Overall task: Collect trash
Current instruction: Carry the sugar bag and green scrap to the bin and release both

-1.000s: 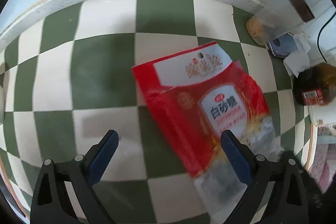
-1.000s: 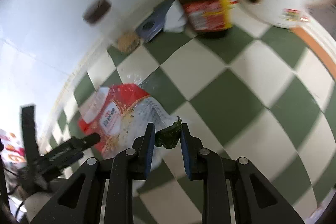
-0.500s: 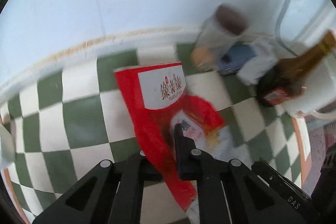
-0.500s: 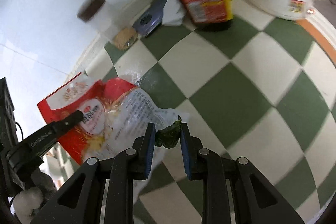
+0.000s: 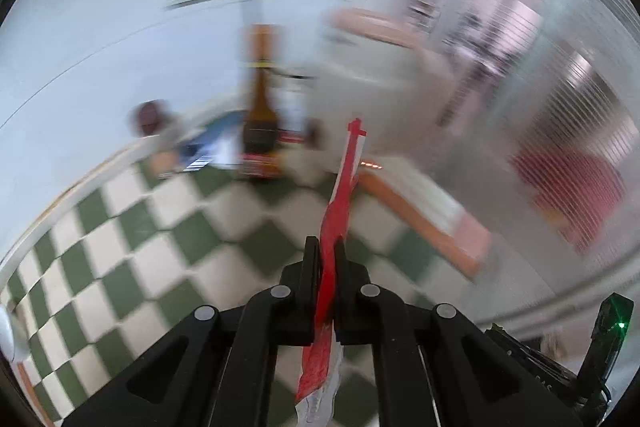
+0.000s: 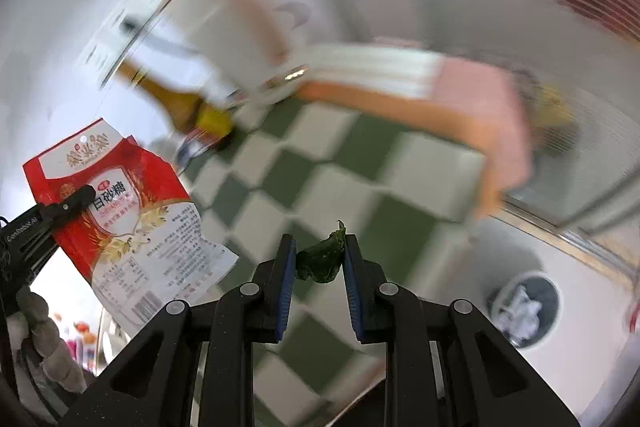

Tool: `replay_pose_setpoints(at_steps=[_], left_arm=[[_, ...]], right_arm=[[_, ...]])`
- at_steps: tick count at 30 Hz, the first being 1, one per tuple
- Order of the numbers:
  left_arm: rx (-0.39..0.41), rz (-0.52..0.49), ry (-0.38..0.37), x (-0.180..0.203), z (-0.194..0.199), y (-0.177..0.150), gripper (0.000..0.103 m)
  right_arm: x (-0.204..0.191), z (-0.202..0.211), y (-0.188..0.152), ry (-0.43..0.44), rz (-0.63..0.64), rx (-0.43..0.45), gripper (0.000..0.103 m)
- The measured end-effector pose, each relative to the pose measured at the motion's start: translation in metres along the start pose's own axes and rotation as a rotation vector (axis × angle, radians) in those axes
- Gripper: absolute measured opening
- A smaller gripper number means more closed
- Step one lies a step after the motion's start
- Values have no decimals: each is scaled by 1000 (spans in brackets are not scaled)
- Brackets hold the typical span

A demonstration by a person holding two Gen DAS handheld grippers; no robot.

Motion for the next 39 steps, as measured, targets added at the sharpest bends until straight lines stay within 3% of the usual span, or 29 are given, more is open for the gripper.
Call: replay_pose_setpoints(at_steps=[2, 5, 7, 10, 14, 19, 25, 29, 33, 36, 38, 39], left_arm=[[-28, -66, -40, 44, -3, -18, 3], [-112, -186, -124, 134, -21, -72, 3], [-160, -238, -161, 173, -32, -106, 3], [-265, -342, -205, 238, -67, -182, 3], [-429, -397, -202, 275, -137, -280, 3], [-602, -428, -141, 277, -242, -396, 3], [-873, -480, -5, 243, -392, -561, 3], [-975, -518, 65, 227, -461, -633, 4], [-1034, -563, 110, 223, -499, -671, 8], [-1032, -610, 118, 230, -503, -681, 11], [-997, -652, 122, 231, -505, -676, 28], [-976, -650, 105, 232, -502, -670, 54]], right_arm=[[47, 29, -16, -44, -63, 27, 25], [118, 63, -47, -109, -166, 53, 25], [166, 80, -74, -156, -238, 57, 25], [240, 92, -128, -216, -359, 38, 25], [315, 78, -198, -262, -475, -11, 25], [405, 7, -292, -284, -592, -94, 25], [488, -100, -379, -260, -668, -169, 25], [521, -168, -418, -240, -688, -208, 25], [536, -212, -438, -217, -698, -234, 25], [543, -230, -446, -194, -703, -247, 25], [543, -237, -446, -171, -702, -260, 25], [543, -241, -447, -158, -704, -266, 25]])
Point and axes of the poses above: each gripper's, at about its wrist camera, not at the fingertips, and z roughly against the way its jaws point, x to its right, y to its top, the point moved 10 cm from there along -z, roughly the way its jaws point, and after that the axes turned 13 degrees about z, right-handed, at the moved point
